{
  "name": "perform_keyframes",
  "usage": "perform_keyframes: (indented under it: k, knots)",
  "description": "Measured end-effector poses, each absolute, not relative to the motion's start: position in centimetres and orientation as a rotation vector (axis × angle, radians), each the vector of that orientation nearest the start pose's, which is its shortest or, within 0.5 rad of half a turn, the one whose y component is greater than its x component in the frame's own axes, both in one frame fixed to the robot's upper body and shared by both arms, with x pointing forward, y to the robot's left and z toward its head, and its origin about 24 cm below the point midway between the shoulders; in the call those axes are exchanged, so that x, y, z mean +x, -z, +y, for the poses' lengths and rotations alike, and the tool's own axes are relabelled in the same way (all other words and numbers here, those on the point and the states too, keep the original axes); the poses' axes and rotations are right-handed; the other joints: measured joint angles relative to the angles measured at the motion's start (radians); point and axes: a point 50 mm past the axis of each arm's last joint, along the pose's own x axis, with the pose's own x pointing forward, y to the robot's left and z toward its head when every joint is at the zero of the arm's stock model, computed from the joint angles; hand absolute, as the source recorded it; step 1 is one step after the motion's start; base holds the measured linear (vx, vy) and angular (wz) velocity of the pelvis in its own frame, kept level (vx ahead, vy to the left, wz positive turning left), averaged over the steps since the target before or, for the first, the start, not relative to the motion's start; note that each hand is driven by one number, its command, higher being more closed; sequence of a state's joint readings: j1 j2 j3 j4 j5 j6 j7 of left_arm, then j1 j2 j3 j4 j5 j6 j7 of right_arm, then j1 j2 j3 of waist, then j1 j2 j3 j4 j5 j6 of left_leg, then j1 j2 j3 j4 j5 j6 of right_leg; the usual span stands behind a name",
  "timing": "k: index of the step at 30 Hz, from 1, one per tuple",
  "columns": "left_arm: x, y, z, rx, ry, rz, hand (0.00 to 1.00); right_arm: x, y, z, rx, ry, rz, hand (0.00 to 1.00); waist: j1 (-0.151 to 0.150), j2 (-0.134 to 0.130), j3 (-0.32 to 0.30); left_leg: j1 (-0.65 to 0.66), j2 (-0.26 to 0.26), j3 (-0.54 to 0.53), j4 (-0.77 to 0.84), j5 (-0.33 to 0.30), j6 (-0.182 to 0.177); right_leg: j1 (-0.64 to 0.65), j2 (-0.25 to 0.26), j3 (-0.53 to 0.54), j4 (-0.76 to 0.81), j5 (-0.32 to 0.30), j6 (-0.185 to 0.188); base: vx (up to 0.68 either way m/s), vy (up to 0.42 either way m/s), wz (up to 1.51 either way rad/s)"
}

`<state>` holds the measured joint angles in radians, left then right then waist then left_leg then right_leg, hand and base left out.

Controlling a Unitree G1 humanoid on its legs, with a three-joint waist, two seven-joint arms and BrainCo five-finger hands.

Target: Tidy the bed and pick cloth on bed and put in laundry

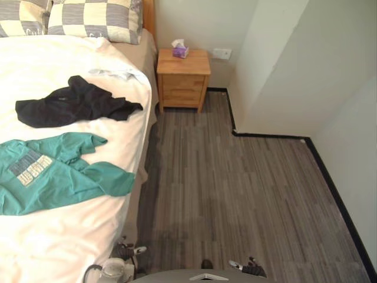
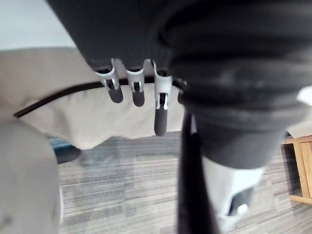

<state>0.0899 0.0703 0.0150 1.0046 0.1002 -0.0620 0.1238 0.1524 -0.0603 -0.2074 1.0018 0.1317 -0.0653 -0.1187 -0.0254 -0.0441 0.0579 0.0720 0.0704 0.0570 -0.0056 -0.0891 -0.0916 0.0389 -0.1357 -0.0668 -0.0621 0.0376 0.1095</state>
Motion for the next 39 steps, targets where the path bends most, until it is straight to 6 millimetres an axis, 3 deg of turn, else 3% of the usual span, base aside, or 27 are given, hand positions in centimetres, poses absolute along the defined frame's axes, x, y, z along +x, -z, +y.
perform_keyframes:
  k: [7, 8, 9, 10, 11, 12, 13, 14, 15, 16, 17, 18, 20, 21, 22, 23, 25, 27, 29, 30, 31, 33, 35, 36, 37, 38, 39]
  knots:
    - [11.5, 15.4, 18.3, 0.194, -0.114, 1.002, 0.00, 7.6, 15.9, -21.4, 0.089, 0.451, 1.061, 0.00, -0.009, 0.005, 0.007, -0.003, 0.007, 0.017, 0.009, -0.013, 0.001, -0.004, 0.002, -0.001, 0.005, -0.008, -0.001, 0.00, 0.000, -0.02]
    - [11.8, 15.3, 18.3, 0.191, -0.115, 0.992, 0.00, 7.8, 15.8, -21.5, 0.087, 0.452, 1.057, 0.00, -0.010, 0.014, 0.019, -0.025, 0.024, 0.030, 0.074, -0.057, -0.009, -0.012, 0.010, 0.001, 0.029, -0.034, -0.016, -0.02, -0.025, -0.30]
    - [12.0, 15.2, 18.2, 0.186, -0.117, 0.981, 0.00, 7.9, 15.7, -22.0, 0.074, 0.453, 1.050, 0.00, -0.008, 0.036, 0.033, -0.061, 0.068, 0.045, 0.182, -0.112, -0.031, -0.031, 0.037, 0.000, 0.064, -0.074, -0.053, -0.04, -0.043, -0.41]
    - [12.1, 15.1, 18.3, 0.186, -0.121, 0.975, 0.00, 8.0, 15.7, -22.0, 0.066, 0.445, 1.050, 0.00, -0.005, 0.040, 0.037, -0.085, 0.086, 0.057, 0.253, -0.132, -0.041, -0.033, 0.049, 0.001, 0.078, -0.092, -0.066, -0.03, -0.042, -0.57]
    - [12.6, 14.7, 19.1, 0.186, -0.149, 0.951, 0.00, 8.1, 15.7, -21.8, 0.063, 0.434, 1.051, 0.00, 0.002, 0.031, 0.049, -0.159, 0.116, 0.065, 0.443, -0.119, -0.048, -0.031, 0.060, 0.016, 0.081, -0.105, -0.052, 0.00, -0.069, -0.85]
    - [12.8, 14.5, 18.9, 0.151, -0.181, 0.932, 0.00, 8.1, 15.7, -21.7, 0.052, 0.419, 1.049, 0.00, 0.015, 0.038, 0.054, -0.225, 0.152, 0.074, 0.612, -0.089, -0.078, -0.031, 0.082, 0.029, 0.081, -0.104, -0.056, 0.06, -0.108, -0.91]
    - [13.0, 14.4, 19.0, 0.142, -0.194, 0.923, 0.00, 8.2, 15.6, -21.8, 0.045, 0.414, 1.046, 0.00, 0.018, 0.044, 0.058, -0.246, 0.164, 0.069, 0.661, -0.066, -0.096, -0.032, 0.090, 0.037, 0.084, -0.102, -0.062, 0.11, -0.138, -1.01]
    - [12.9, 14.4, 19.1, 0.134, -0.206, 0.921, 0.00, 8.3, 15.6, -21.8, 0.036, 0.408, 1.042, 0.00, 0.019, 0.047, 0.065, -0.286, 0.168, 0.046, 0.750, -0.001, -0.124, -0.039, 0.095, 0.080, 0.094, -0.096, -0.075, 0.18, -0.054, -0.80]
    - [13.0, 14.4, 19.0, 0.125, -0.210, 0.915, 0.00, 8.8, 15.5, -21.8, 0.032, 0.401, 1.033, 0.00, 0.021, 0.030, 0.077, -0.318, 0.153, 0.043, 0.781, -0.046, -0.121, -0.040, 0.079, 0.121, 0.096, -0.096, -0.080, 0.18, 0.019, -0.79]
    - [13.4, 14.3, 18.5, 0.108, -0.209, 0.905, 0.00, 9.3, 15.4, -21.9, 0.027, 0.399, 1.028, 0.00, 0.017, 0.027, 0.089, -0.323, 0.091, 0.055, 0.698, -0.158, -0.066, -0.043, 0.051, 0.148, 0.094, -0.099, -0.081, 0.16, 0.060, -0.52]
    - [13.6, 14.3, 18.3, 0.106, -0.202, 0.896, 0.00, 9.7, 15.3, -22.0, 0.022, 0.396, 1.018, 0.00, 0.015, 0.030, 0.102, -0.331, 0.053, 0.061, 0.637, -0.178, -0.034, -0.046, 0.035, 0.158, 0.090, -0.100, -0.080, 0.18, 0.057, -0.41]
    - [13.9, 14.1, 17.8, 0.100, -0.190, 0.879, 0.00, 10.8, 14.9, -22.6, 0.003, 0.395, 0.988, 0.00, 0.015, 0.050, 0.128, -0.363, -0.019, 0.091, 0.481, -0.163, 0.014, -0.047, 0.008, 0.190, 0.073, -0.109, -0.078, 0.17, 0.065, -0.27]
    - [13.9, 14.1, 17.6, 0.084, -0.195, 0.877, 0.00, 11.8, 14.5, -23.2, -0.014, 0.396, 0.960, 0.00, 0.019, 0.082, 0.145, -0.400, -0.049, 0.110, 0.288, -0.064, 0.030, -0.043, -0.002, 0.197, 0.059, -0.120, -0.069, 0.23, 0.137, -0.24]
    - [14.1, 13.9, 17.6, 0.073, -0.203, 0.860, 0.00, 12.1, 14.3, -23.5, -0.024, 0.397, 0.950, 0.00, 0.027, 0.106, 0.155, -0.422, -0.037, 0.110, 0.160, 0.010, 0.016, -0.035, 0.006, 0.196, 0.055, -0.136, -0.046, 0.35, 0.227, -0.36]
    - [14.0, 13.8, 17.7, 0.072, -0.208, 0.854, 0.00, 12.6, 14.2, -23.2, -0.027, 0.384, 0.936, 0.00, 0.035, 0.111, 0.158, -0.431, -0.018, 0.129, 0.155, 0.110, 0.030, -0.017, 0.008, 0.201, 0.056, -0.161, -0.033, 0.45, 0.249, -0.37]
    - [14.1, 13.8, 17.9, 0.075, -0.212, 0.851, 0.00, 12.8, 14.2, -22.6, -0.034, 0.362, 0.931, 0.00, 0.037, 0.099, 0.160, -0.416, -0.025, 0.148, 0.170, 0.141, 0.072, 0.001, -0.007, 0.200, 0.058, -0.180, -0.040, 0.42, 0.195, -0.28]
    - [14.3, 13.5, 18.4, 0.077, -0.232, 0.829, 0.00, 13.0, 14.4, -20.8, -0.009, 0.323, 0.917, 0.00, 0.036, 0.054, 0.157, -0.421, -0.045, 0.166, 0.238, 0.070, 0.122, 0.004, -0.024, 0.173, 0.111, -0.178, -0.040, 0.36, 0.112, -0.11]
    - [14.2, 13.5, 19.2, 0.074, -0.264, 0.832, 0.00, 12.8, 14.6, -19.5, 0.012, 0.299, 0.917, 0.00, 0.046, 0.013, 0.139, -0.392, -0.055, 0.192, 0.264, 0.030, 0.151, -0.022, -0.036, 0.171, 0.203, -0.155, -0.004, 0.52, 0.134, -0.20]
    - [13.8, 13.7, 19.4, 0.074, -0.276, 0.849, 0.00, 12.7, 14.5, -19.4, -0.005, 0.287, 0.913, 0.00, 0.050, 0.004, 0.137, -0.325, -0.062, 0.196, 0.249, -0.021, 0.153, -0.075, -0.031, 0.193, 0.391, -0.137, 0.107, 0.46, 0.152, -0.23]
    - [13.5, 13.8, 19.6, 0.083, -0.285, 0.863, 0.00, 12.9, 14.3, -19.4, 0.002, 0.293, 0.887, 0.00, 0.044, -0.002, 0.136, -0.269, -0.076, 0.187, 0.229, -0.060, 0.154, -0.141, -0.019, 0.244, 0.604, -0.098, 0.183, 0.43, 0.158, 0.22]
    - [12.8, 14.0, 19.9, 0.093, -0.291, 0.884, 0.00, 13.1, 13.9, -19.2, 0.012, 0.295, 0.853, 0.00, 0.018, 0.000, 0.140, -0.211, -0.094, 0.157, 0.220, -0.091, 0.157, -0.221, 0.002, 0.272, 0.836, -0.034, 0.191, 0.54, 0.142, 0.45]
    - [12.4, 14.2, 19.7, 0.092, -0.288, 0.903, 0.00, 13.2, 13.5, -19.3, 0.021, 0.306, 0.816, 0.00, -0.007, -0.014, 0.139, -0.127, -0.119, 0.088, 0.212, -0.141, 0.181, -0.303, 0.001, 0.202, 1.076, -0.075, 0.174, 0.48, 0.047, 0.98]
    - [12.7, 14.2, 19.3, 0.096, -0.278, 0.896, 0.00, 13.2, 13.1, -20.0, 0.018, 0.333, 0.785, 0.00, -0.020, -0.007, 0.143, -0.058, -0.116, 0.003, 0.207, -0.185, 0.187, -0.375, 0.000, 0.076, 1.124, -0.160, 0.098, 0.58, -0.049, 1.29]
    - [12.7, 14.2, 19.2, 0.093, -0.282, 0.900, 0.00, 13.2, 13.0, -20.4, 0.013, 0.344, 0.780, 0.00, -0.028, -0.005, 0.148, -0.006, -0.104, -0.036, 0.195, -0.206, 0.187, -0.421, 0.005, 0.020, 1.079, -0.233, 0.032, 0.57, -0.091, 1.15]
    - [12.7, 14.3, 19.1, 0.089, -0.283, 0.904, 0.00, 13.1, 13.0, -20.7, 0.001, 0.347, 0.782, 0.00, -0.033, 0.001, 0.151, 0.023, -0.094, -0.059, 0.191, -0.217, 0.180, -0.443, 0.014, 0.003, 1.031, -0.258, 0.018, 0.76, -0.172, 1.32]
    - [13.0, 14.3, 18.2, 0.067, -0.281, 0.899, 0.00, 12.6, 13.0, -21.6, -0.029, 0.351, 0.797, 0.00, -0.047, 0.038, 0.159, 0.093, -0.043, -0.096, 0.162, -0.246, 0.171, -0.510, 0.045, -0.031, 0.826, -0.270, -0.020, 0.67, -0.164, 1.00]
    - [13.3, 14.2, 17.8, 0.061, -0.275, 0.891, 0.00, 12.3, 13.2, -21.8, -0.038, 0.352, 0.811, 0.00, -0.048, 0.047, 0.160, 0.111, -0.029, -0.101, 0.153, -0.247, 0.170, -0.534, 0.050, -0.029, 0.741, -0.253, -0.030, 0.69, -0.179, 1.11]
